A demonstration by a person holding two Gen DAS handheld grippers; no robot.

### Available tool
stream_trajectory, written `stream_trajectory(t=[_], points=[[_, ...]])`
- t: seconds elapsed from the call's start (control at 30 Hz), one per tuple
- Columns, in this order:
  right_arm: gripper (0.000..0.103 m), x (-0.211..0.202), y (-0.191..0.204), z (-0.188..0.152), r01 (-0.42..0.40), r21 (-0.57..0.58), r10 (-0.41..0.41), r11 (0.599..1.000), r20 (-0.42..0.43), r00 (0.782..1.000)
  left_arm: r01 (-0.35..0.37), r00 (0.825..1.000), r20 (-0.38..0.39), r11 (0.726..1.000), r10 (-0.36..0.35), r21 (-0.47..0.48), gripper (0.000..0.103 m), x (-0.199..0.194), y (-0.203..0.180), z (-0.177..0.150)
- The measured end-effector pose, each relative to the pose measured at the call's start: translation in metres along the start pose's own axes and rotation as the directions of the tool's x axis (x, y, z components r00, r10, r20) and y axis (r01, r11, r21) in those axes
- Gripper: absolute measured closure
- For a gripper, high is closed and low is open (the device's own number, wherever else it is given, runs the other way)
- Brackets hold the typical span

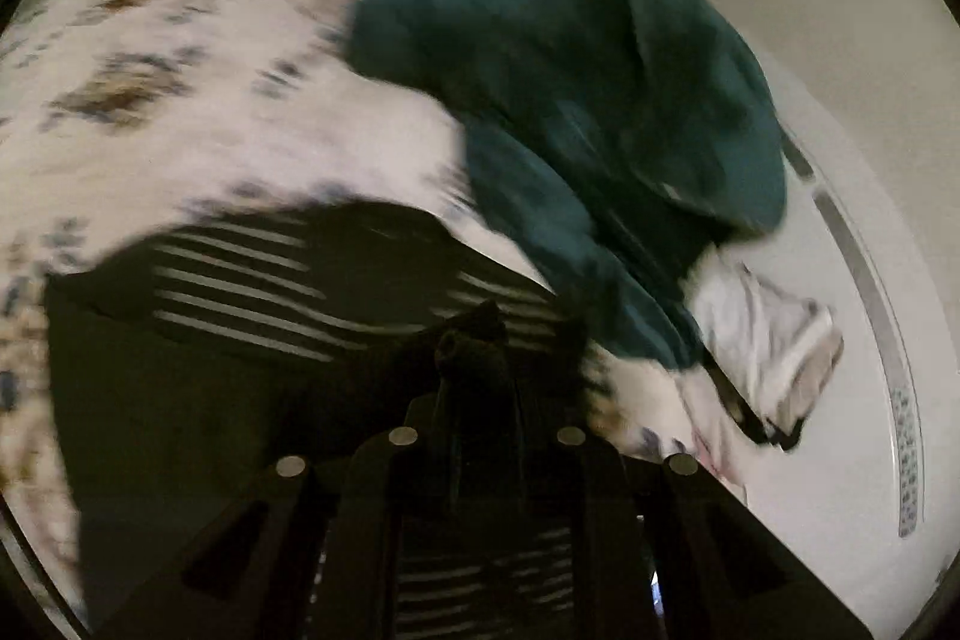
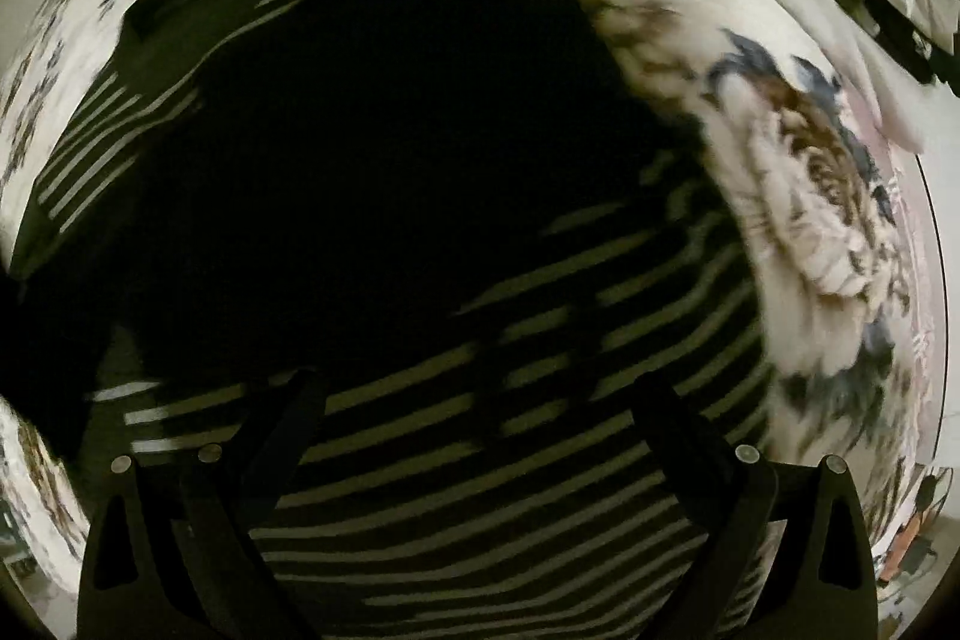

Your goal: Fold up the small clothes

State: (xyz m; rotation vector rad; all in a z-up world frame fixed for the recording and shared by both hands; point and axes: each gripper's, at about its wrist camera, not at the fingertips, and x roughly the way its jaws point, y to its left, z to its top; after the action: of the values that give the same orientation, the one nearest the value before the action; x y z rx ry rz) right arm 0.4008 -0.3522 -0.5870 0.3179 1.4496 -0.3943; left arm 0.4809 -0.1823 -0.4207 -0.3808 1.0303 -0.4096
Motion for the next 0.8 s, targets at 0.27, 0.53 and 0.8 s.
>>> stream_trajectory(t=[0.27,0.53,0.8], points=[[0.0,0.004,-0.068,0.021,-0.098,-0.046,0.096,0.994,-0.056,0.994,-0.028,0.974,-0.219,0.993,0.052,0.111,0.039,0.073,-0.056,-0.032],[0.0,-0.01,-0.116,0.051,-0.26,-0.018,0.258,0.965,-0.071,0.963,-0.368,0.916,-0.074,0.899,0.395,0.238,0.0,0.001,0.032,-0.064],[0.009,-0.029,-0.056,0.098,-0.42,-0.023,0.42,0.907,-0.013,0.907,-0.643,0.752,-0.187,0.766,0.632,0.001,0.0,-0.037,0.194,-0.058]])
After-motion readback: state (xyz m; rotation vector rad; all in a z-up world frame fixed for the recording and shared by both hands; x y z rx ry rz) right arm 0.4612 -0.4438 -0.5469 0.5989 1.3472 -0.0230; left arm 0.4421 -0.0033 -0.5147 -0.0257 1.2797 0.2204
